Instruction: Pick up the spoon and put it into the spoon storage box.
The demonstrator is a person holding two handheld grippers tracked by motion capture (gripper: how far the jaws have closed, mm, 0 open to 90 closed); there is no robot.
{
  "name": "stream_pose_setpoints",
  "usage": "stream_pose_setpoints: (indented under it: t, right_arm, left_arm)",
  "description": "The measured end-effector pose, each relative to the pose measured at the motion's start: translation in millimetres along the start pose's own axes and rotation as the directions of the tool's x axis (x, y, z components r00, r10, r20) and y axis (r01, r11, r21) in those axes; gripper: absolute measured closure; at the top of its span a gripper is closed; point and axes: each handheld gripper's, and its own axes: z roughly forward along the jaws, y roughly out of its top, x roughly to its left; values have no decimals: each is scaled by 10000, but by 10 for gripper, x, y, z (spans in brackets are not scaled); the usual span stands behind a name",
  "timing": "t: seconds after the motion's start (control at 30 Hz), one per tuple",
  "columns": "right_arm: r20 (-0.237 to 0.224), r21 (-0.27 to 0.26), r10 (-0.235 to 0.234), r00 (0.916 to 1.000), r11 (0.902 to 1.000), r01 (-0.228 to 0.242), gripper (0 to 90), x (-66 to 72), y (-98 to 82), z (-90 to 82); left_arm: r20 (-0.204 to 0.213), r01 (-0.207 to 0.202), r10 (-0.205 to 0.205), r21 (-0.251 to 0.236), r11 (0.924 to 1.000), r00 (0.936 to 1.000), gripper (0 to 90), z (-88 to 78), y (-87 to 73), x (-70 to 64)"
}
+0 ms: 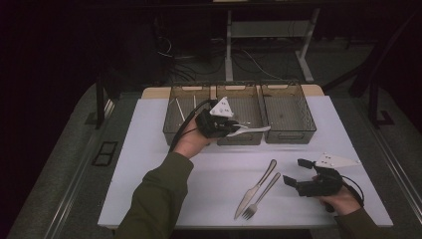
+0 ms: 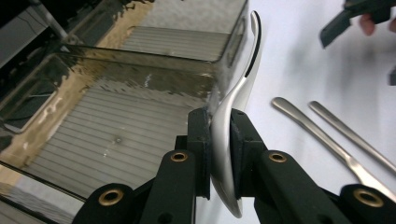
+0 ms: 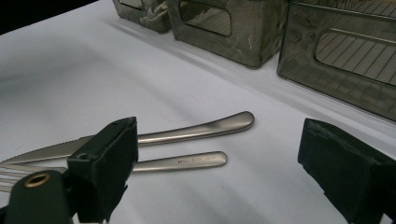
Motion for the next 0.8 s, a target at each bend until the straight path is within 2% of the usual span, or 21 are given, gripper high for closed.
stream_pose_setpoints:
  t: [0.03, 0.07, 0.2, 0.37, 0.43, 0.7, 0.8]
  right_arm:
    - [0, -10, 11, 10000, 10000, -11, 122, 0, 1, -3]
    - [-1, -23, 31, 10000, 10000, -31, 122, 0, 2, -6]
    - [-49, -46, 77, 10000, 10000, -77, 122, 0, 3, -11]
    - [-64, -75, 156, 9999, 9998, -157, 122, 4, 5, -21]
    - [-79, -94, 155, 9998, 9998, -156, 122, 1, 4, -23]
    - [-88, -113, 142, 9999, 9998, -143, 122, -2, 5, -25]
    - [-86, -131, 141, 9999, 9998, -142, 122, -6, 5, -26]
  left_arm:
    - [-63, -87, 88, 87, 9999, 9999, 796, 18, 9, 41]
    - [-94, 78, -78, 52, 10000, 9999, 796, 42, 16, 61]
    - [-206, 150, -144, 289, 9995, 9997, 796, 127, 34, 178]
    - [-437, 268, -232, 851, 9960, 9988, 796, 245, 4, 336]
    - [-478, 488, -444, 953, 9943, 9979, 795, 283, -27, 389]
    - [-529, 828, -749, 1695, 9820, 9958, 794, 413, -161, 485]
    - [-410, 846, -782, 1894, 9782, 9961, 793, 453, -182, 491]
